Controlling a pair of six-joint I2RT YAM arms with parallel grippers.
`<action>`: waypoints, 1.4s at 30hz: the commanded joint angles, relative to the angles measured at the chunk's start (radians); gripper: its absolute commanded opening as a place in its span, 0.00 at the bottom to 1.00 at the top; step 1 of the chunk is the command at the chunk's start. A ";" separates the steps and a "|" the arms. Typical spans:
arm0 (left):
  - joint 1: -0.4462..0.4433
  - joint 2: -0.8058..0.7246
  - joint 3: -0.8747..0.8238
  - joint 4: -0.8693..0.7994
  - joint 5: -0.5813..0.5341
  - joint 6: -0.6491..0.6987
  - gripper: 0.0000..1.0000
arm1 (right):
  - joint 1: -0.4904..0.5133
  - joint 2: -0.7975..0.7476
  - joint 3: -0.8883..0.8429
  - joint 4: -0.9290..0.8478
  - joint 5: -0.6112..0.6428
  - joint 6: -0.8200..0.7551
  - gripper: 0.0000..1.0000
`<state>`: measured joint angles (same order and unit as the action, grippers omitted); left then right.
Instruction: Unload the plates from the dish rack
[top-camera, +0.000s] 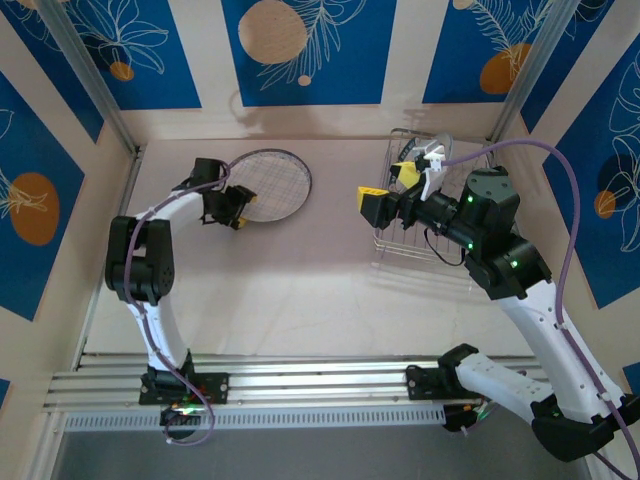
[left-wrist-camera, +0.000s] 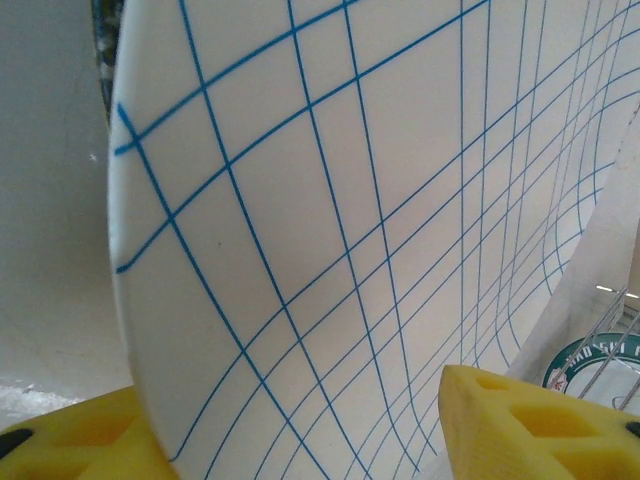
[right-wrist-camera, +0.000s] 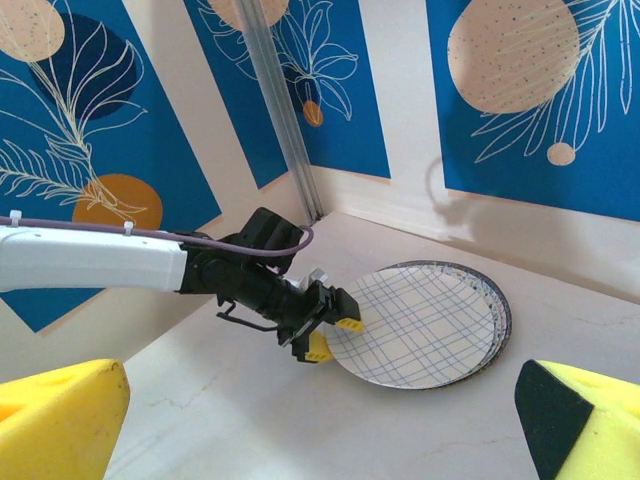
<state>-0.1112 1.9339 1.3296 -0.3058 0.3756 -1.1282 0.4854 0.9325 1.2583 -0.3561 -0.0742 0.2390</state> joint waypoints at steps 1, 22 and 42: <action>0.013 0.032 0.054 -0.055 0.022 0.039 0.60 | 0.006 -0.014 0.003 -0.006 0.023 0.013 1.00; 0.014 0.056 0.143 -0.147 -0.009 0.075 0.65 | 0.005 -0.009 0.028 -0.084 0.110 0.021 1.00; -0.138 -0.342 0.051 -0.086 -0.132 0.108 0.80 | -0.404 0.435 0.386 -0.465 0.420 0.210 0.79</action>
<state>-0.1974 1.6596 1.3918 -0.4313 0.2756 -1.0607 0.1284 1.3247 1.6104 -0.7826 0.3347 0.4000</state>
